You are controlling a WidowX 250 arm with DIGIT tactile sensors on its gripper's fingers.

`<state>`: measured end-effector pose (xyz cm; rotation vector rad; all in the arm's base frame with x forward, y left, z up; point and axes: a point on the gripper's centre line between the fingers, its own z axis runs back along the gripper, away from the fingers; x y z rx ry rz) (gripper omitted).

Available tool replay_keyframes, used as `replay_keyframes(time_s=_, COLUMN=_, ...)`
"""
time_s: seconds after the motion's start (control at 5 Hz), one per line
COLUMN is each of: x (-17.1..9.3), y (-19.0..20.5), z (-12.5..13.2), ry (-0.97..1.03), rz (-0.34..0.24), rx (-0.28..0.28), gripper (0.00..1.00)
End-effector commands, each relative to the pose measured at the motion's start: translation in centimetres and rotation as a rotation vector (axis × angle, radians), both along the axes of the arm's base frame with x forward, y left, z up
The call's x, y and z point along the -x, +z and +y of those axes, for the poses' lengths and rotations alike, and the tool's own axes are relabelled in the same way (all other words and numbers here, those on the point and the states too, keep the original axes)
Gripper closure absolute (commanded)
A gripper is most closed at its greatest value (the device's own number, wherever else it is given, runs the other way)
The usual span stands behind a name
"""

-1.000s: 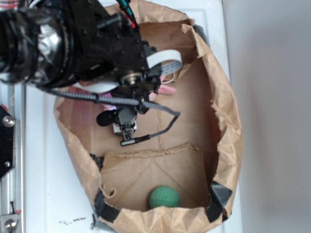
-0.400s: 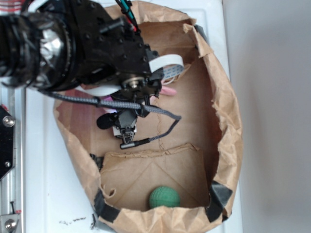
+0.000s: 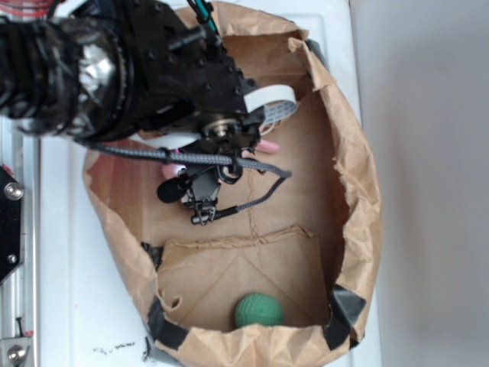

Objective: Grab the pink bunny.

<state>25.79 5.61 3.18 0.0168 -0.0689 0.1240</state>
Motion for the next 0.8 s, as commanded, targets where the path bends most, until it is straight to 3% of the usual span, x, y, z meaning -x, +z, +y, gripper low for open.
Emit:
replay_keyframes(time_s=0.0, x=-1.5, y=1.9, z=0.4, ry=0.006, rz=-0.060, rx=-0.017, gripper=1.00)
replay_keyframes(time_s=0.2, x=-1.7, y=3.2, z=0.8, ry=0.016, rz=-0.070, rx=-0.010, gripper=1.00)
replay_keyframes(time_s=0.4, x=-1.4, y=6.8, z=1.2, ry=0.034, rz=-0.080, rx=0.044, gripper=1.00)
replay_keyframes(time_s=0.6, x=-0.8, y=9.9, z=1.0, ry=0.020, rz=-0.129, rx=0.085, gripper=1.00)
